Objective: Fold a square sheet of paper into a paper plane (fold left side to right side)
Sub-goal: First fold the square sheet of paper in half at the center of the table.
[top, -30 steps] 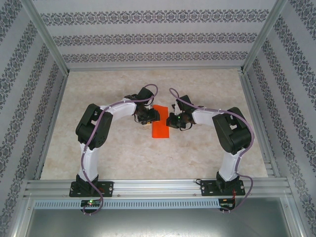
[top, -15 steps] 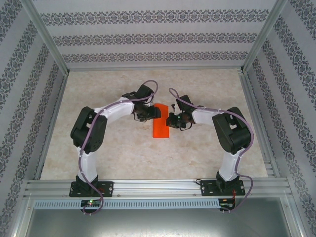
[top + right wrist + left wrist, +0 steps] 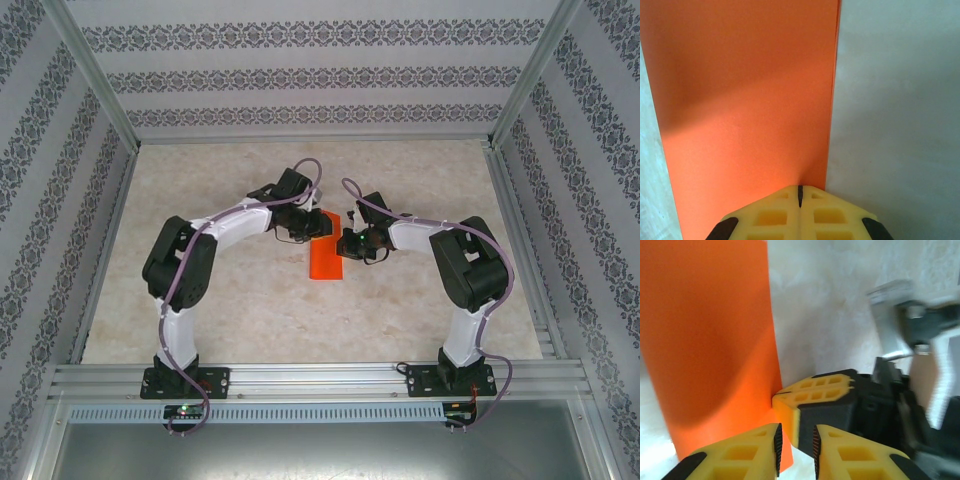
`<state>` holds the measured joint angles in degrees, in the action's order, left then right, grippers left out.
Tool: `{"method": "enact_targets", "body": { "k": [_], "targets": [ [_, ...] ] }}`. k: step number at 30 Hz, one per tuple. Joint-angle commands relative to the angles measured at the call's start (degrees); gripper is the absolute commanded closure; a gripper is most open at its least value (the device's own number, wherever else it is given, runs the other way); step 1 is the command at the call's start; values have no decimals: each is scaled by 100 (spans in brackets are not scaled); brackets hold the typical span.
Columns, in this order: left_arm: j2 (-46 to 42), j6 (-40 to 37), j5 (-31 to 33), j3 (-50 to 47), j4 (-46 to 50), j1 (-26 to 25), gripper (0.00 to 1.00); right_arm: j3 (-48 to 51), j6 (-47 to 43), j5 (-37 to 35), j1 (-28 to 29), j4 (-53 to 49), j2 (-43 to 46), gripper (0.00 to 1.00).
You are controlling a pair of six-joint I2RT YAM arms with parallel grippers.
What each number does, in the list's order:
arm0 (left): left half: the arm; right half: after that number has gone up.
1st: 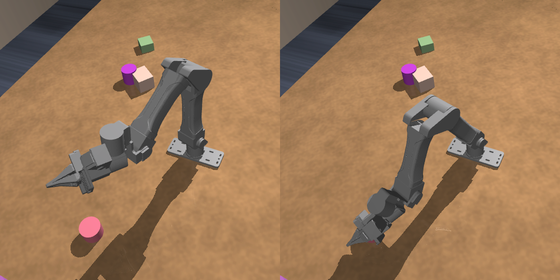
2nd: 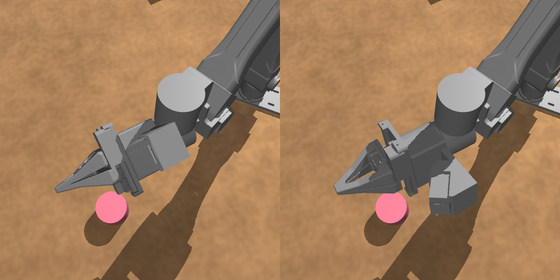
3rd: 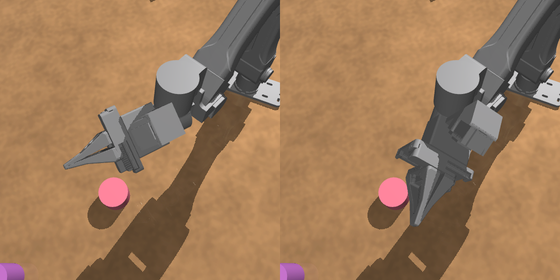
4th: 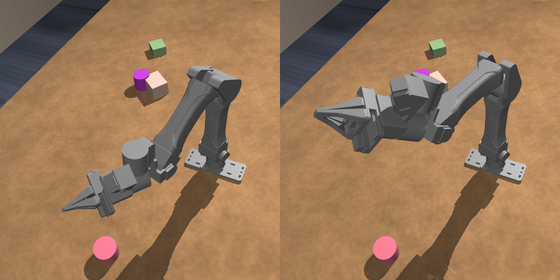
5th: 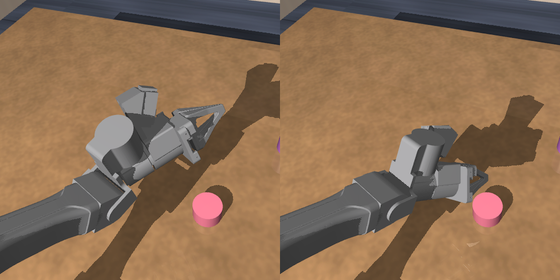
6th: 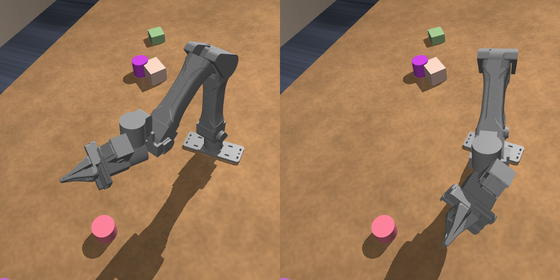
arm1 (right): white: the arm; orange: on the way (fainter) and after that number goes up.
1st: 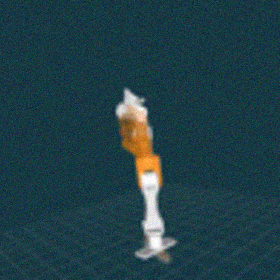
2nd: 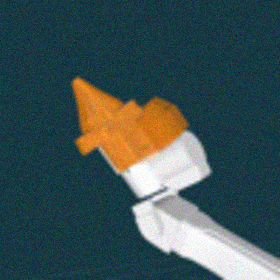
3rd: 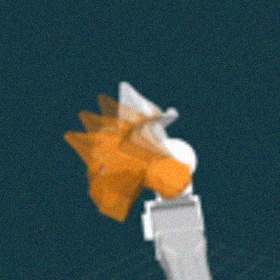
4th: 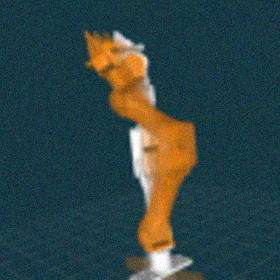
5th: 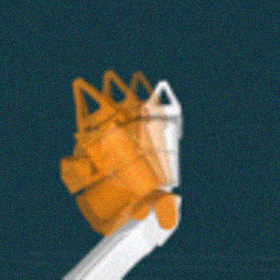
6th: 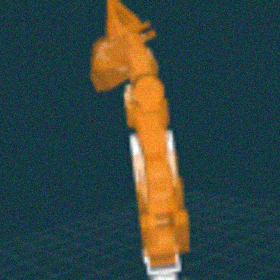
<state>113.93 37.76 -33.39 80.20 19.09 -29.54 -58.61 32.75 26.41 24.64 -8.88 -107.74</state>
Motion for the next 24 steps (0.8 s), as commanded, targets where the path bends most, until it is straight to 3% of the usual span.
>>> {"method": "enact_targets", "body": {
  "k": [1,7,24],
  "targets": [
    [236,111,-371,-124,-380,-8,74,25,-108,-295,53,-377,-238,99],
    [389,-145,-7,-291,-248,18,75,14,-121,-311,53,-430,-234,99],
    [438,-602,184,-756,-283,317,74,-89,-261,-295,41,-724,-298,100]
  ]
}}
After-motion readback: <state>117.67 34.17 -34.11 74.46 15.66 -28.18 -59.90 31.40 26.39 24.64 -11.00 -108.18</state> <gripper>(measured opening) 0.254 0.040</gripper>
